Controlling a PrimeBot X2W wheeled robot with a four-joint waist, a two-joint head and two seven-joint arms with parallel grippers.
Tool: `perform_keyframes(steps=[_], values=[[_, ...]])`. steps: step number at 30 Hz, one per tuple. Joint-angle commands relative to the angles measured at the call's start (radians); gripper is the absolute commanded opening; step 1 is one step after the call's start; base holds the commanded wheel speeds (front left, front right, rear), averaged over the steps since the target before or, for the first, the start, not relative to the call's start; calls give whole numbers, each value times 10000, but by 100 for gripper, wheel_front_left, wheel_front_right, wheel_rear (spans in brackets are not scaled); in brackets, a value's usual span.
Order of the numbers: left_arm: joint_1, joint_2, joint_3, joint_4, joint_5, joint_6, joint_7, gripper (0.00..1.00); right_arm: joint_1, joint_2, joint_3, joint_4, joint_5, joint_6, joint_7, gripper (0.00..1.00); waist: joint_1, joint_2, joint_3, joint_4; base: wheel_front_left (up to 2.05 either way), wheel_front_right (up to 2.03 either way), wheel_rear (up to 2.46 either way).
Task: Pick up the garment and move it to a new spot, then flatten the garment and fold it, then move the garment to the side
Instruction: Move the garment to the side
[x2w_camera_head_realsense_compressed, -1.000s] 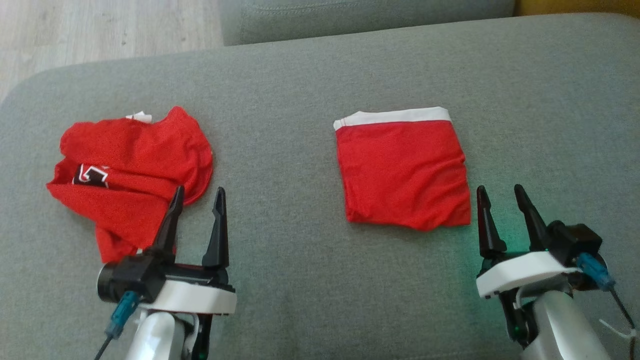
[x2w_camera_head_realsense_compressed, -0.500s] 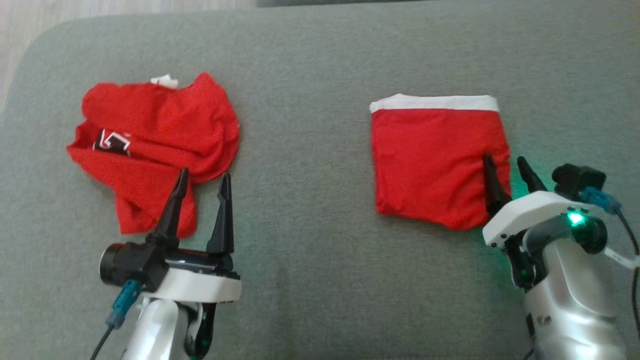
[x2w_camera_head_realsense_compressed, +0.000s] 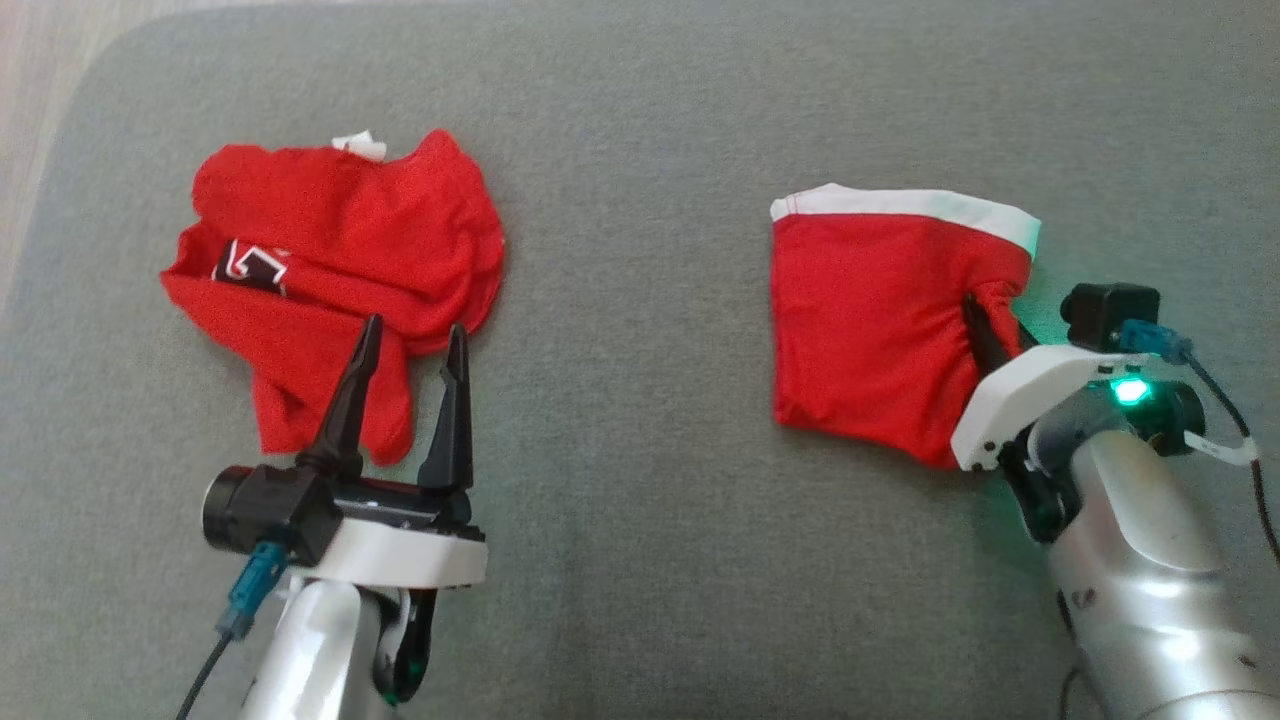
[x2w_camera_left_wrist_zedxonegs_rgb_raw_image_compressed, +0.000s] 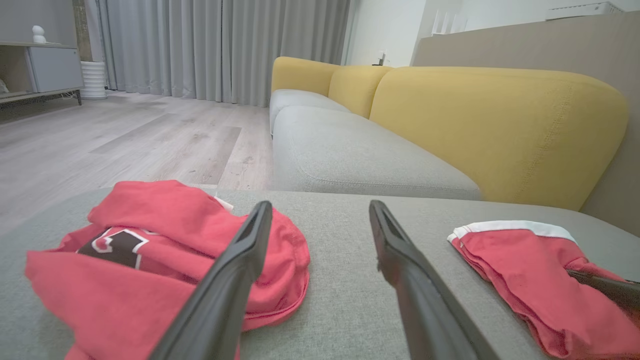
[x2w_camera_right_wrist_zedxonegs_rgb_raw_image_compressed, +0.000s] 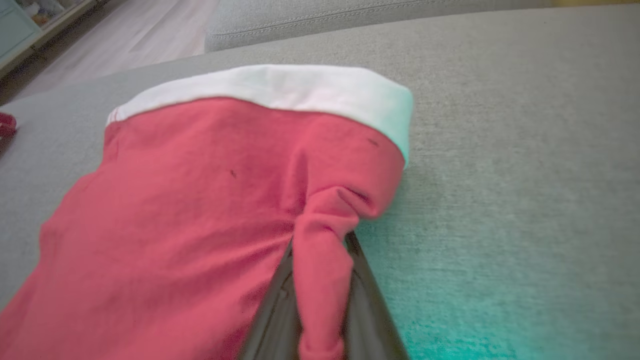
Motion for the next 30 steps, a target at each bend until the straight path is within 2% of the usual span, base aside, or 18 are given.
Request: perform_keyframes(steps=[1,9,13,16,20,23,26,30], values=[[-183,41,346,-273,-84,80,-53,100,26,-146,336,-142,-152,-9,-101,0,-1,0,-177,-165,0,0,0],[-48,41,400,-438,9,120,-53,100,115,-1682,1515,-1426,-1058,-9,185,0,-1,0,-414,-669,0,0,0],[-129,41,503,-551,129,78,-53,100,177,-2951,1798,-2146,-1201,-9,814,0,-1,0,-108,-810,0,0,0],[-249,41,495,-610,218,41,-53,100,83,-4241,1815,-2439,-1706,-9,1105,0,-1,0,230,-794,0,0,0],[-479,41,397,-624,266,-17,-53,100,-116,-5468,1188,-2159,-2035,-9,1306,0,-1,0,664,-636,0,0,0],[-693,41,430,-602,310,-64,-53,100,-353,-6086,434,-1661,-2128,-9,1337,0,-1,0,972,-487,0,0,0],[-755,41,486,-573,336,-93,-53,100,-515,-6189,-29,-1411,-2207,-9,1324,0,-1,0,1072,-429,0,0,0],[-758,41,504,-535,336,-123,-53,100,-628,-5966,-249,-1280,-2097,-9,1312,0,-1,0,1088,-397,0,0,0]])
